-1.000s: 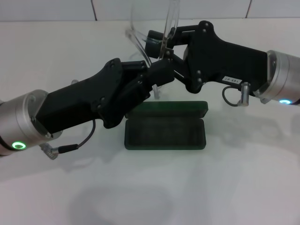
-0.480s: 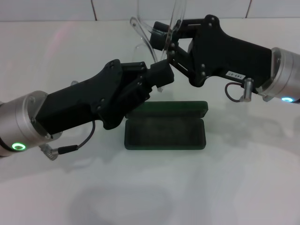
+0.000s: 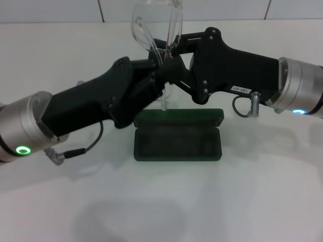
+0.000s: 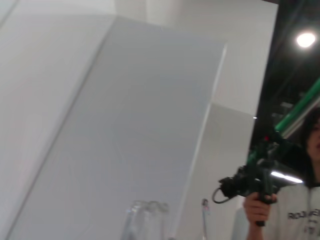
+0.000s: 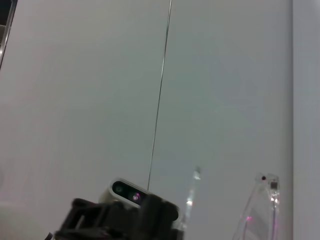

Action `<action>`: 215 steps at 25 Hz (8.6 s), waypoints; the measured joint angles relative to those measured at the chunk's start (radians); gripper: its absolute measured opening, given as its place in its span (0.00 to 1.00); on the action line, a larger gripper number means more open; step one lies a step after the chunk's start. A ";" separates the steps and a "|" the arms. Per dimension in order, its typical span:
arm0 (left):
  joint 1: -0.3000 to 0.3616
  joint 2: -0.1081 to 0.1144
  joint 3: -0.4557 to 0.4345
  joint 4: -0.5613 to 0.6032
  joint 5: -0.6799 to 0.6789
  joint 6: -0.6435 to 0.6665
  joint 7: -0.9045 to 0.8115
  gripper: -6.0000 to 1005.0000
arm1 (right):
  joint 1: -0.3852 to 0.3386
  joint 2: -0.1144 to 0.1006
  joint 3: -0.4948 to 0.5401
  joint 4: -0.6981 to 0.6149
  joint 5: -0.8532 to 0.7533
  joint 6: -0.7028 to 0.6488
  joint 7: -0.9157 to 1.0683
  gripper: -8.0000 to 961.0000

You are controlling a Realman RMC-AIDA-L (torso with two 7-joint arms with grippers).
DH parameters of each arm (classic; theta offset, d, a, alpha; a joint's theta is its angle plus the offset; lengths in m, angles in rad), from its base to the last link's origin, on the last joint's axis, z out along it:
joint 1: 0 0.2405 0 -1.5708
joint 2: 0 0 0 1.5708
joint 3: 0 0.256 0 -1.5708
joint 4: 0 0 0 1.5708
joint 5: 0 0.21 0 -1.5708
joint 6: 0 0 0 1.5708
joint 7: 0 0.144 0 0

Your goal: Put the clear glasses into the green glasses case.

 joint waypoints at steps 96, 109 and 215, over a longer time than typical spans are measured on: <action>0.009 -0.001 -0.027 -0.049 -0.024 -0.037 0.036 0.04 | -0.013 0.000 -0.035 -0.001 0.016 -0.010 -0.019 0.13; 0.008 -0.001 -0.027 -0.049 -0.025 -0.035 0.037 0.04 | -0.013 0.000 -0.034 0.000 0.015 -0.007 -0.019 0.13; 0.210 0.217 -0.418 0.105 0.466 0.014 0.001 0.05 | 0.465 0.000 -0.474 -0.624 -1.685 0.243 1.565 0.13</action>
